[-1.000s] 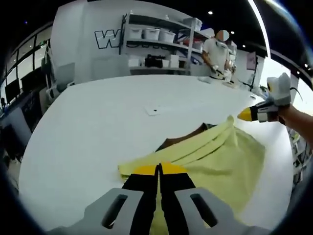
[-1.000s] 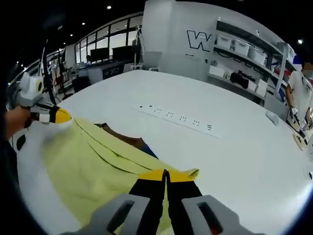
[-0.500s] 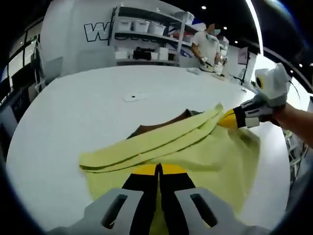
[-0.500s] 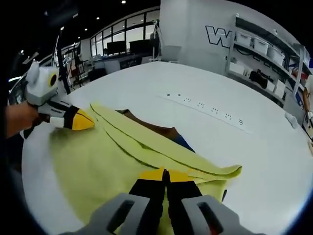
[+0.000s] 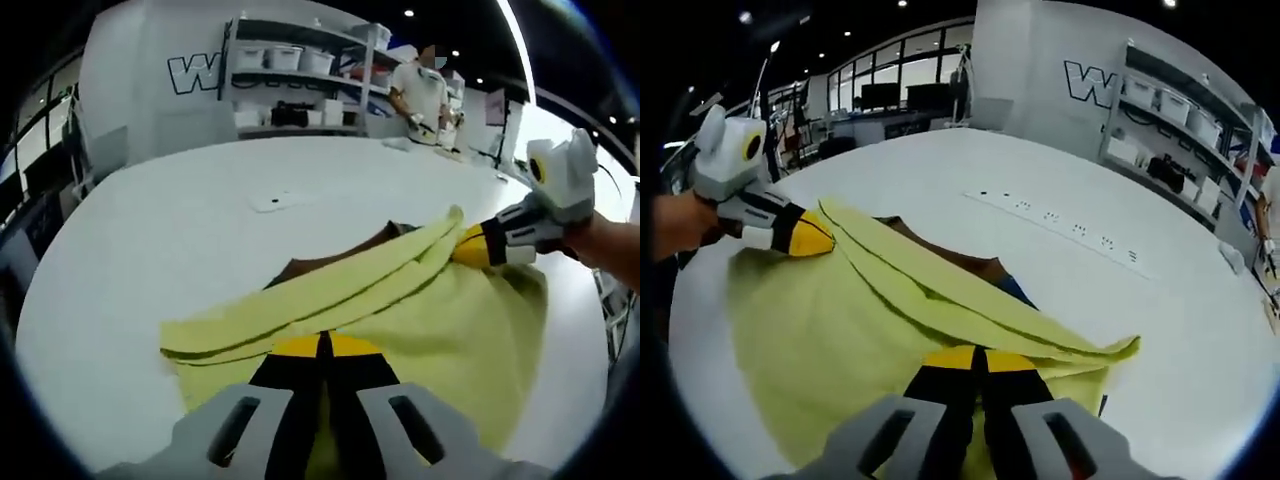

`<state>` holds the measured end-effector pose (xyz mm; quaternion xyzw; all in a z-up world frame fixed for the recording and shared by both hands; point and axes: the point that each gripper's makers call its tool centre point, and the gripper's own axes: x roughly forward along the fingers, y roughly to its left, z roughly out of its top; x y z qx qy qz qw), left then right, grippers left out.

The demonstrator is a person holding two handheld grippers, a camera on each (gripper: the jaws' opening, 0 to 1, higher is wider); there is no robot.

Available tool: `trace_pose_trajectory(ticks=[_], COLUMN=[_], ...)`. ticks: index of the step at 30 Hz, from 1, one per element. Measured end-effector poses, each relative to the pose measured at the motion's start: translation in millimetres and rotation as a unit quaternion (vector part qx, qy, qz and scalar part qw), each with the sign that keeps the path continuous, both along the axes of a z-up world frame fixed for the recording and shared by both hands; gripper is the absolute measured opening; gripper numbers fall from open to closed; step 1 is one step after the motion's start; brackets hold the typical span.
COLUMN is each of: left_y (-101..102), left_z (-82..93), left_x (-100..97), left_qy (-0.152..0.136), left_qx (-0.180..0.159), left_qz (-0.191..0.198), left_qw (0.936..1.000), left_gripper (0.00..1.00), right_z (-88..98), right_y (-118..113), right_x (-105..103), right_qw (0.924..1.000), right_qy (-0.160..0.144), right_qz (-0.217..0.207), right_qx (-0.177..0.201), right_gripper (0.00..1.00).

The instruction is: Fold the garment on the visible template until the final outline fits inside the template.

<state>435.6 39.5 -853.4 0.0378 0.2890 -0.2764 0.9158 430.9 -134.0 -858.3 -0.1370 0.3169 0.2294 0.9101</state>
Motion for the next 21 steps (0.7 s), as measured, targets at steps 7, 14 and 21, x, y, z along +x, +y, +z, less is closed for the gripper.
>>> trace_pose_trajectory(ticks=[7, 14, 21], left_y=[10.1, 14.8, 31.1], left_z=[2.1, 4.7, -7.7], left_x=[20.7, 40.7, 52.6], left_qy=[-0.007, -0.016, -0.005], left_qx=[0.009, 0.019, 0.034], left_qz=[0.01, 0.013, 0.033], left_qw=[0.9999, 0.9996, 0.9989], left_gripper=[0.0, 0.0, 0.0], right_z=[8.7, 11.1, -1.7], right_y=[-6.9, -13.9, -28.6], right_x=[18.0, 34.7, 37.8], right_qw=[0.9999, 0.9996, 0.9992], right_qy=[-0.014, -0.023, -0.016], right_qz=[-0.007, -0.015, -0.029], right_qx=[-0.004, -0.007, -0.022], right_gripper=[0.0, 0.0, 0.0])
